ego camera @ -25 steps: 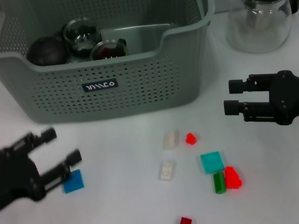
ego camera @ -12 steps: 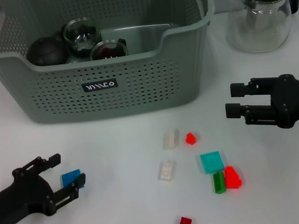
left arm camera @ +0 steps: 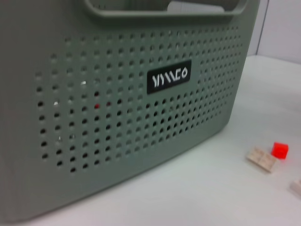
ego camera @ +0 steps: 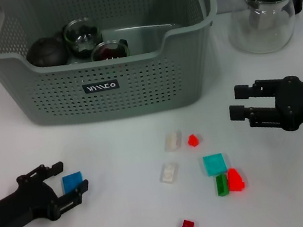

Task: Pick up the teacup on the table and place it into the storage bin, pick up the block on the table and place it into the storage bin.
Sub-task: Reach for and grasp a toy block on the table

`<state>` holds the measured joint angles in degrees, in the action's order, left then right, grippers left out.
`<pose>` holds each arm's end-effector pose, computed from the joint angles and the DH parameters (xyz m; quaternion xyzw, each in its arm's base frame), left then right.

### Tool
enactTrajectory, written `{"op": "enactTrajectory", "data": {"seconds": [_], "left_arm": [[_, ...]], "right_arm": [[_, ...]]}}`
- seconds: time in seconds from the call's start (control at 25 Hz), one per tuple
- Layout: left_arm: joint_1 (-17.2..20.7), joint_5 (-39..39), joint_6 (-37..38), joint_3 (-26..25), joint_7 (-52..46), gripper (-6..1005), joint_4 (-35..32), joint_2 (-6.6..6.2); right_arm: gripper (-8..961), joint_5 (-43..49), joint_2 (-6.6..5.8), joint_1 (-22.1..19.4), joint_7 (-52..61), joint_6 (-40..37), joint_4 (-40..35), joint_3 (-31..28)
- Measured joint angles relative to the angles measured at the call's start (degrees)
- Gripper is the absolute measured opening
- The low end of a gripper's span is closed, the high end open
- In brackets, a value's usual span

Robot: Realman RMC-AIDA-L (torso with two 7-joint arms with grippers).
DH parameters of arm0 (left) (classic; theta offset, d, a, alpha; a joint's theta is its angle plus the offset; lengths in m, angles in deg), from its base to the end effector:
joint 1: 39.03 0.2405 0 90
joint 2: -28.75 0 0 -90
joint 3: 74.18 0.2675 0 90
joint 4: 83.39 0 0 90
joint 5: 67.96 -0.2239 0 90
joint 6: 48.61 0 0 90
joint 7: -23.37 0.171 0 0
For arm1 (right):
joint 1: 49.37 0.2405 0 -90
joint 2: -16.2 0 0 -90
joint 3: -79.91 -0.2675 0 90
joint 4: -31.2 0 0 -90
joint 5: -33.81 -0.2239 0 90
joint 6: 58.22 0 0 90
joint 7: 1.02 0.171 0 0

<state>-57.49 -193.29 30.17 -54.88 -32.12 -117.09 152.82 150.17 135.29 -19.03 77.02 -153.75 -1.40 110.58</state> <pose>-0.3803 0.2847 -0.0484 -0.9066 -0.2519 -0.1648 0.2959 0.2703 0.3386 -0.0261 -0.9145 0.2449 0.3039 0.1063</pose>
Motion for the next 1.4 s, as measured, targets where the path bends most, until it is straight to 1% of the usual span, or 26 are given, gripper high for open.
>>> {"op": "enactTrajectory", "data": {"seconds": [0.36, 0.84, 1.08, 1.4], "left_arm": [[0.22, -1.06, -0.48, 0.19, -1.16, 748, 0.04, 0.12], [1.08, -2.05, 2.92, -0.19, -1.12, 728, -0.34, 0.29], [1.43, -3.03, 3.24, -0.27, -1.1, 713, -0.39, 0.38], [1.45, -2.57, 2.49, -0.32, 2.12, 690, -0.03, 0.47]], "right_arm": [[637, 0.0, -0.13, -0.08, -0.01, 0.02, 0.0, 0.0], [638, 0.0, -0.24, -0.1, 0.0, -0.06, 0.0, 0.0], [638, 0.05, -0.26, -0.11, 0.0, -0.12, 0.0, 0.0], [638, 0.05, -0.27, -0.05, -0.1, -0.07, 0.11, 0.08]]}}
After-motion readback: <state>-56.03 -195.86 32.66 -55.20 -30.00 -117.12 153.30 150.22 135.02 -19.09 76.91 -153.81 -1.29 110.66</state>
